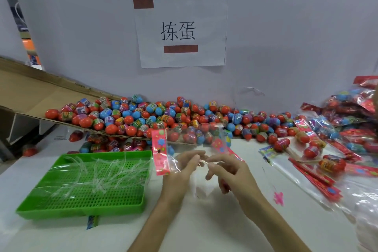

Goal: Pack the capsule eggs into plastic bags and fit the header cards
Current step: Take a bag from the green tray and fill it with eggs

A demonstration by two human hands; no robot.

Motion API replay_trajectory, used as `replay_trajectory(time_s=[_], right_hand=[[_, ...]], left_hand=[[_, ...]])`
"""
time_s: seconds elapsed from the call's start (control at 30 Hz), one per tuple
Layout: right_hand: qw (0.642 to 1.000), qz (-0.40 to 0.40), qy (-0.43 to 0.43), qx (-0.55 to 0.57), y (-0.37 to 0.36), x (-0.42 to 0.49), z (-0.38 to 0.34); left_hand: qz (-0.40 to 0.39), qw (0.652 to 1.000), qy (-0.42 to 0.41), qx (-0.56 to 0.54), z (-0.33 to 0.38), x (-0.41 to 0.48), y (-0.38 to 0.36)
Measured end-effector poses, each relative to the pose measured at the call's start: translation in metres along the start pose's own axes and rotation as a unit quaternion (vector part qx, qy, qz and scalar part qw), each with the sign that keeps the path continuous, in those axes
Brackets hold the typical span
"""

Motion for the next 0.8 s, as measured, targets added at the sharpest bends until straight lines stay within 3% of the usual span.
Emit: replay_trajectory(time_s=[0.13, 0.37, 0.63, 0.8], right_hand=[[0.996, 0.062, -0.051, 0.032, 0.019, 0.002, 0.008], [0.998, 0.048, -0.048, -0.009, 0.017, 0.004, 0.009], [0.997, 0.062, -0.006, -0.051, 0.012, 0.002, 0.007], [0.997, 0.06, -0.011, -0.039, 0.006, 0.003, 0.01]], left_hand=[[0.03, 0.999, -0.013, 0.001, 0.007, 0.005, 0.009], [0.006, 1.0, 0.01, 0.011, 0.001, 0.004, -0.001], [-0.06, 0.988, 0.06, -0.127, -0.006, 0.0, -0.015], [-0.002, 0.976, 0.068, -0.207, -0.012, 0.003, -0.007]])
Point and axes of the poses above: each hand's wrist, its own x-axis towards the middle knuckle, its own y-axis out of the back of the hand, z = x × y, the point moved 8 cm from there along x, towards the middle knuckle, and after that the axes turned 13 degrees about -x, right-handed, at the moved point
